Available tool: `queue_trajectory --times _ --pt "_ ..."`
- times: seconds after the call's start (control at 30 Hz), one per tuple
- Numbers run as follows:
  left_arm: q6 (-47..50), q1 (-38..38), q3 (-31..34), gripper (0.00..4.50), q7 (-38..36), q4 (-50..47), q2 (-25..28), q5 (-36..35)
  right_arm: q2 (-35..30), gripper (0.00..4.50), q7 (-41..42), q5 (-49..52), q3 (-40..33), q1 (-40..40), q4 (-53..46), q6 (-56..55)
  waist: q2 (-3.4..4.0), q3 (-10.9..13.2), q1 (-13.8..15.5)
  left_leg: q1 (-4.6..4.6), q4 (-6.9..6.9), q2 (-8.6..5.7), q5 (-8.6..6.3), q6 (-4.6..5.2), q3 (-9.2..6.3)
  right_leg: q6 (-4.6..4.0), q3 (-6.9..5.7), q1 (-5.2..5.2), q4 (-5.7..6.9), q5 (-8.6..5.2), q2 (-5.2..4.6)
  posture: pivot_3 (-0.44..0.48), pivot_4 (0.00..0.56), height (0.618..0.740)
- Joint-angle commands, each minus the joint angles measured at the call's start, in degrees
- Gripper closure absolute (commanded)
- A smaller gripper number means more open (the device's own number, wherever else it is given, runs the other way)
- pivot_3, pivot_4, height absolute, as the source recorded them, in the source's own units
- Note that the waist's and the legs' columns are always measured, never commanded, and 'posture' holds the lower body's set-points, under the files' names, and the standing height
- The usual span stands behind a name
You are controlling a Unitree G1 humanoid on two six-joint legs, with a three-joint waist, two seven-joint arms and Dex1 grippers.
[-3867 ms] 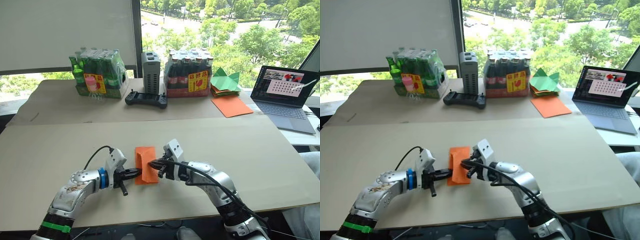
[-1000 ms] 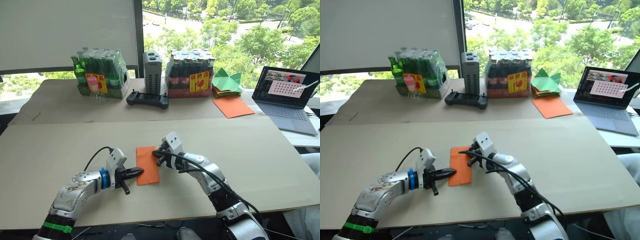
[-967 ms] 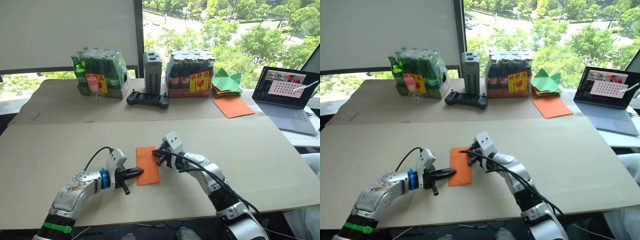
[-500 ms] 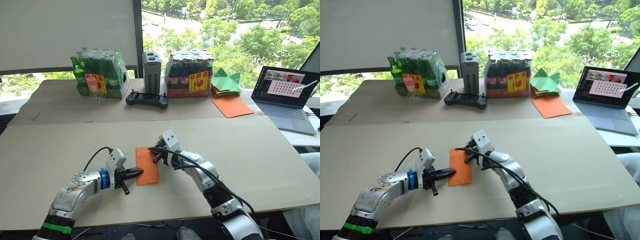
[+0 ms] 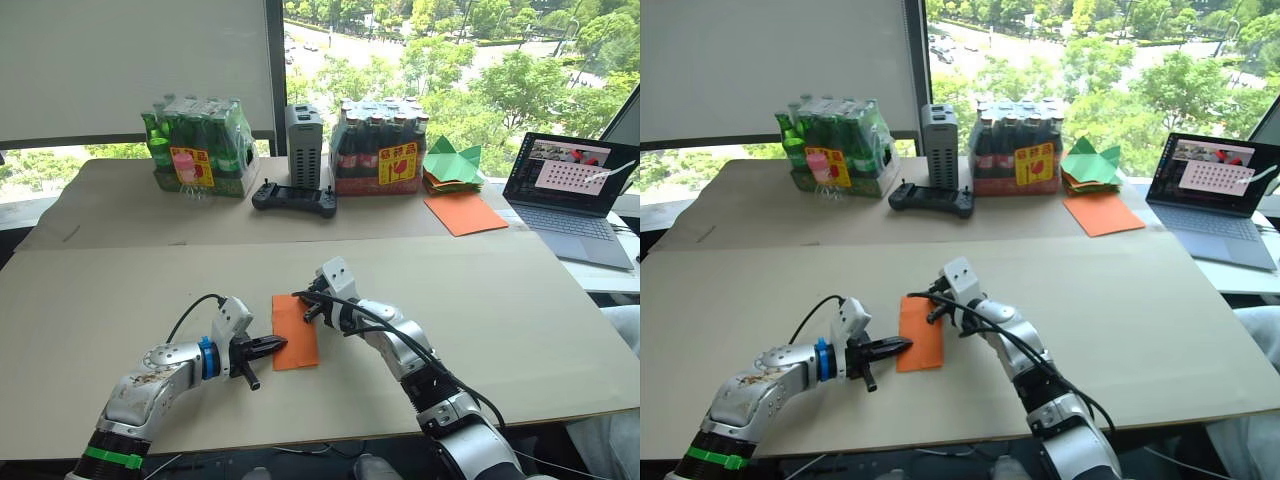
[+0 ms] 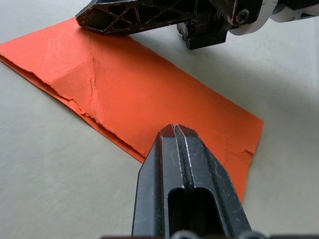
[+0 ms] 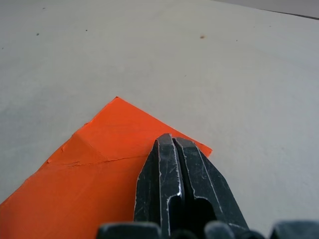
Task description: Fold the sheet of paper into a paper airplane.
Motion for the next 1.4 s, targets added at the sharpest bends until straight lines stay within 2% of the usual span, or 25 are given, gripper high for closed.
queue_trajectory --times 0.03,0.43,0.77,1.4 --pt "1.33 1.19 -1.03 4.46 0.09 0.18 -0.05 0.46 -0.46 4.5 -0.94 -1.1 -0.97 0.94 0.55 0.27 0.0 0.0 0.0 0.0 0.0 0.0 0.0 0.0 0.0 0.0 0.0 0.0 0.0 0.0 0.0 0.0 0.15 0.74" --pt "1.21 0.55 -1.17 4.46 -0.01 0.69 -0.2 0.65 -0.92 4.5 -0.54 -1.98 -0.59 1.35 0.63 0.07 0.0 0.0 0.04 -0.01 0.0 0.0 0.0 0.0 0.0 0.0 0.0 0.0 -0.01 0.0 0.0 0.0 0.15 0.74" --pt "0.9 -0.19 -0.58 4.46 -0.15 1.89 0.06 0.83 -3.17 4.5 4.26 -1.8 2.5 5.6 -7.46 2.64 0.0 0.0 0.03 0.0 0.0 -0.01 0.0 0.0 0.0 0.0 0.0 0.01 -0.03 0.0 0.0 0.0 0.15 0.74" --pt "0.61 -0.84 -0.39 4.46 -0.41 2.89 0.11 1.2 -6.86 4.5 9.23 -2.46 5.57 9.51 -13.45 5.76 0.0 0.0 0.04 0.02 0.0 0.0 0.0 0.0 0.0 0.01 0.0 0.03 -0.02 -0.01 0.01 0.0 0.15 0.74"
